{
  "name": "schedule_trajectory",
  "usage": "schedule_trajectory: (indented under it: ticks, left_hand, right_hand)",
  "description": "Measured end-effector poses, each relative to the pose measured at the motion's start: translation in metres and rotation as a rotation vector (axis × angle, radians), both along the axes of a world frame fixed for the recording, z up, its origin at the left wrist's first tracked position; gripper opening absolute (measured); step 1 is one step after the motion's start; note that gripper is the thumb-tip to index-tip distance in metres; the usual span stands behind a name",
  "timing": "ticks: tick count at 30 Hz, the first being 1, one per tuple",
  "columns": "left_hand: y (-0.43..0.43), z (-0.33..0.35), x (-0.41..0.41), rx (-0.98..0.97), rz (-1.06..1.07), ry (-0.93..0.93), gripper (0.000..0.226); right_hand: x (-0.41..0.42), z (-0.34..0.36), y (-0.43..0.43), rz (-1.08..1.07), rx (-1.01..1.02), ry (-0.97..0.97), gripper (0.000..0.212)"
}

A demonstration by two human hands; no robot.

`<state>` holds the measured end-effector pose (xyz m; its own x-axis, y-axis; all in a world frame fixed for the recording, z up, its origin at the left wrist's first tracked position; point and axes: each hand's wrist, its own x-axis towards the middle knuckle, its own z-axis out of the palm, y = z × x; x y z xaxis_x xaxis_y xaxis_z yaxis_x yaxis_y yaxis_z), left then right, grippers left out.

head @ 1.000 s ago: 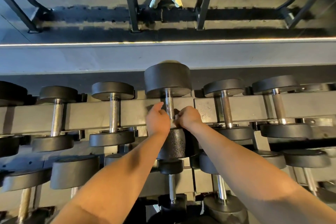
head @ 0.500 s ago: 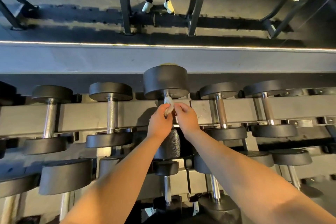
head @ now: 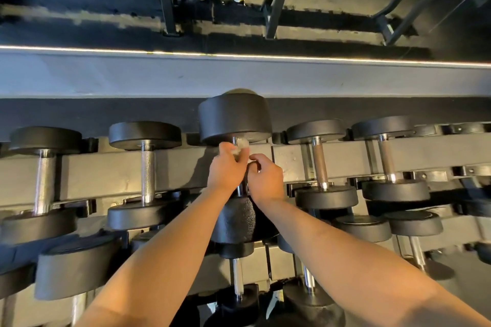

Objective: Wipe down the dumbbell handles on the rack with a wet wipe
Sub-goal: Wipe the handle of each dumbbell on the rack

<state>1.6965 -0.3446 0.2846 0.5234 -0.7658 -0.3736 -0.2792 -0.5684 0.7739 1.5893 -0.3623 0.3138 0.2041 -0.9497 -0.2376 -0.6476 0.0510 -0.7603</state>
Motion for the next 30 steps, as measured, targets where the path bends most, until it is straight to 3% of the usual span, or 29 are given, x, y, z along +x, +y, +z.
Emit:
schedule_trajectory:
  ticks: [4, 12, 16, 20, 30]
  left_hand:
    - [0.002, -0.007, 0.012, 0.130, -0.019, 0.047, 0.057]
    - [-0.019, -0.010, 0.015, -0.032, 0.507, 0.656, 0.018]
    - [-0.026, -0.005, 0.007, 0.032, 0.569, 0.916, 0.023]
    - [-0.018, -0.007, 0.007, 0.113, 0.466, 0.854, 0.030]
    - [0.005, -0.002, 0.006, 0.322, 0.089, 0.449, 0.030]
  right_hand:
    - [0.002, -0.002, 0.001, -0.009, 0.022, 0.030, 0.030]
    - [0.002, -0.001, 0.001, 0.000, -0.001, 0.053, 0.030]
    - [0.001, -0.001, 0.000, 0.007, -0.018, 0.053, 0.028]
    - [0.001, -0.002, 0.002, 0.015, -0.014, 0.040, 0.026]
    - [0.000, 0.001, 0.002, 0.008, 0.002, 0.043, 0.027]
